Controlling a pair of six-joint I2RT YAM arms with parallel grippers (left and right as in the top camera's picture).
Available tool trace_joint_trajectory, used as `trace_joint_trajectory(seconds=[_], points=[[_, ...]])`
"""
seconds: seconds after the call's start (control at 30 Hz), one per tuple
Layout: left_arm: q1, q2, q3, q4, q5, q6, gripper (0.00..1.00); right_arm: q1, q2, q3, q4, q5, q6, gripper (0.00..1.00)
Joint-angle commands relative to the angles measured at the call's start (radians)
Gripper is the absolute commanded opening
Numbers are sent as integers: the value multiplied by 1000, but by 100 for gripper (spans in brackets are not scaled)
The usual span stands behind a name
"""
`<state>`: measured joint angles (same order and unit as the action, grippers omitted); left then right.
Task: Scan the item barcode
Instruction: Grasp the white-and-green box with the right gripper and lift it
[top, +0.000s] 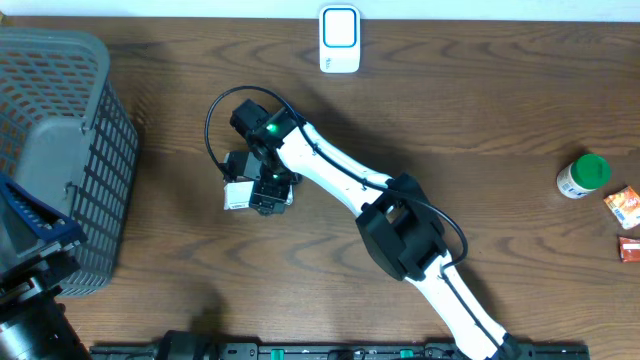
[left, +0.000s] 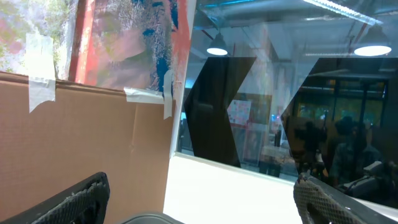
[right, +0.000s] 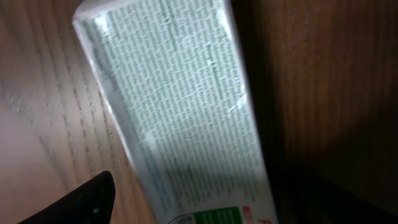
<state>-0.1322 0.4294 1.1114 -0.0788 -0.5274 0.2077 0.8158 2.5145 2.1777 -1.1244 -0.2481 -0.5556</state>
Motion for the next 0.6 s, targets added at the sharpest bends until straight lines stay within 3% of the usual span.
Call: trace_joint_trajectory(seconds=[0.0,0.2,0.43,0.47,0.53,0.57], points=[[5,-3,12,3,-8,9,95,20,132,-34,-11,-4,20,78],[5,-3,12,3,-8,9,95,23,151,-34,-64,-4,20,53],[5,-3,12,3,-8,9,95,24,151,-34,-127,-5,28,42],[5,-3,12,3,-8,9,95,24,151,-34,-130,-4,40,45],[5,-3,12,3,-8,9,95,24,151,-34,-128,-5,72,66],[5,-3,12,3,-8,9,95,24,151,-34,-125,-5,73,72]])
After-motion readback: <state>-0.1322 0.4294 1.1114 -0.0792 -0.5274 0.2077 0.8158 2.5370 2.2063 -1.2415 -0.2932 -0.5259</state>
